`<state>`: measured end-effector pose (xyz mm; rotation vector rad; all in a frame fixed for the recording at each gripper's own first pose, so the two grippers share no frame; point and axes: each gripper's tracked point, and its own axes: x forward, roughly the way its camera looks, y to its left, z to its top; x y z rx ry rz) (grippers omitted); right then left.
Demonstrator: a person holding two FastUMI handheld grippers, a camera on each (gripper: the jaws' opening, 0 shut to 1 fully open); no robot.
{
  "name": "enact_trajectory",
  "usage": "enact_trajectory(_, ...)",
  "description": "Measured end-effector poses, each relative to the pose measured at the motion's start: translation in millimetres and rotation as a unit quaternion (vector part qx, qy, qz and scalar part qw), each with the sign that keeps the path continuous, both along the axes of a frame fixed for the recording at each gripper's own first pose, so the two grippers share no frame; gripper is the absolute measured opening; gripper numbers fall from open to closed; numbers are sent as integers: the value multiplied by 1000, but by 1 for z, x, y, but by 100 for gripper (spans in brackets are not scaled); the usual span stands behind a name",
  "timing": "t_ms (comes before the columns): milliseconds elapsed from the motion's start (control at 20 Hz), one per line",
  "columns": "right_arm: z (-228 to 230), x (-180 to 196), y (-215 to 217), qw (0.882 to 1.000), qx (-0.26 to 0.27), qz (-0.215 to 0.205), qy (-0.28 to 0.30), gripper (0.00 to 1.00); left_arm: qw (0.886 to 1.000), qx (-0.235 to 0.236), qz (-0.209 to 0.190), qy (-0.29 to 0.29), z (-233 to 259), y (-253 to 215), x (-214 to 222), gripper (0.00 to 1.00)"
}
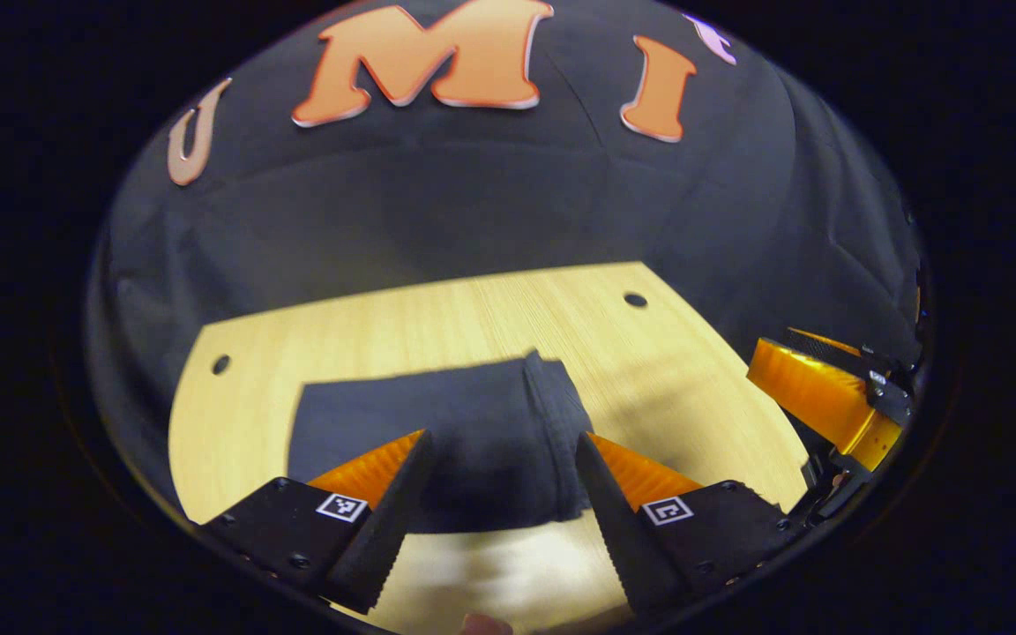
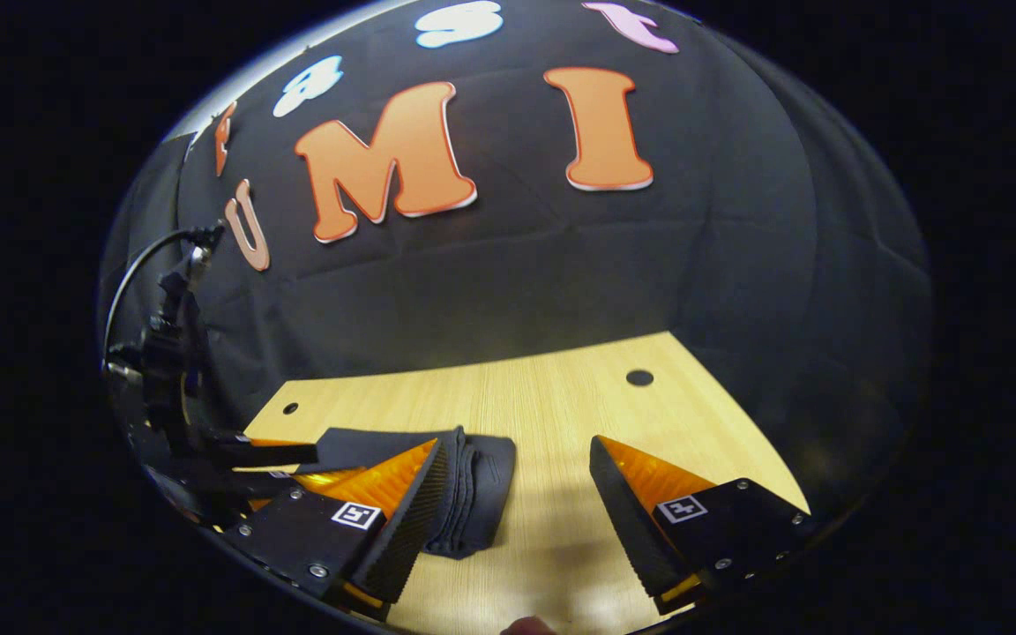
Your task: Grasp the waist and the cuffs of the jeans and fold them to make the two legs overlap; first hold the waist and fold one-third of the jeans toward the cuffs, then hold the cuffs and fold the remaining one-third in the same direction to finish folding.
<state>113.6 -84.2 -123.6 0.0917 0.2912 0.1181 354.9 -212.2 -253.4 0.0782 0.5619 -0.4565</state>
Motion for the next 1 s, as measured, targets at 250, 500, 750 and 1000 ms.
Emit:
enact_trajectory(250,49,-12,41,994,-54,32,-92,98,984,-36,71,-163,98,69,-2,97)
enact_trajectory(500,84,-39,99,981,-77,93,-152,97,955,-55,128,-260,162,122,-42,96)
enact_trajectory(750,99,-56,136,972,-67,134,-179,97,935,-81,143,-313,183,159,-86,93)
enact_trajectory(1000,106,-59,146,964,-67,146,-211,97,914,-72,166,-364,200,179,-108,93)
